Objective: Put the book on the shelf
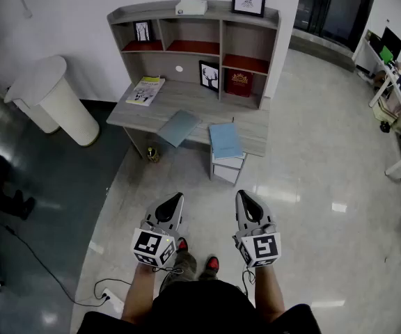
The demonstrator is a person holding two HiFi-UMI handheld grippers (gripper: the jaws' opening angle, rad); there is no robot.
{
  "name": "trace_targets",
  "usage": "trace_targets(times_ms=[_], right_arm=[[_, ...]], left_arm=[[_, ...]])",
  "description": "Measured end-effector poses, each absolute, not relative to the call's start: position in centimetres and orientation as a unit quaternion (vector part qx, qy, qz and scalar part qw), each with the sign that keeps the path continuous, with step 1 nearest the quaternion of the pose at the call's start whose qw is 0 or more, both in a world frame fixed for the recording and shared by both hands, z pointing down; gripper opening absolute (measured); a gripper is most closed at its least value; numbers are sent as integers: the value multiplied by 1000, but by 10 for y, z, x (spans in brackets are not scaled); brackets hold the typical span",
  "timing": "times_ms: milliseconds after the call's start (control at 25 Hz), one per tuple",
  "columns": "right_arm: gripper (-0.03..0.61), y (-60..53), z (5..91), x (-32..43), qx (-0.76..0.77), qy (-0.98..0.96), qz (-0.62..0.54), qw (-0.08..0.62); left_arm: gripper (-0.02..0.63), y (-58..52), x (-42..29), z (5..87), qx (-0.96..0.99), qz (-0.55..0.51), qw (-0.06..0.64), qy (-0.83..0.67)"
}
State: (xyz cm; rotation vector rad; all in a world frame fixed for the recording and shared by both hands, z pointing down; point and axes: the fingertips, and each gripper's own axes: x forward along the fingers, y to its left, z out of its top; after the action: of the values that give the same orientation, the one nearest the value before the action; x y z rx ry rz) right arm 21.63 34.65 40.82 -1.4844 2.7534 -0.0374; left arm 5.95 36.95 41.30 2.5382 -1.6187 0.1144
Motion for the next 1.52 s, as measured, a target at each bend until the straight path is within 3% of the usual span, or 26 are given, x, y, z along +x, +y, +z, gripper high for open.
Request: trace_targets(times_ms=[640, 1000, 1520], right_arm=[[29, 341, 406, 186, -437, 900, -6, 6], [29, 298, 421, 122, -405, 914, -21, -3], [29, 166, 424, -3, -429, 903, -29, -25]], left_arm=[[3, 363, 39, 406, 830, 27, 51, -555], [3, 333, -32, 414, 801, 27, 57, -595], [3, 196, -147, 433, 829, 42, 78, -552]])
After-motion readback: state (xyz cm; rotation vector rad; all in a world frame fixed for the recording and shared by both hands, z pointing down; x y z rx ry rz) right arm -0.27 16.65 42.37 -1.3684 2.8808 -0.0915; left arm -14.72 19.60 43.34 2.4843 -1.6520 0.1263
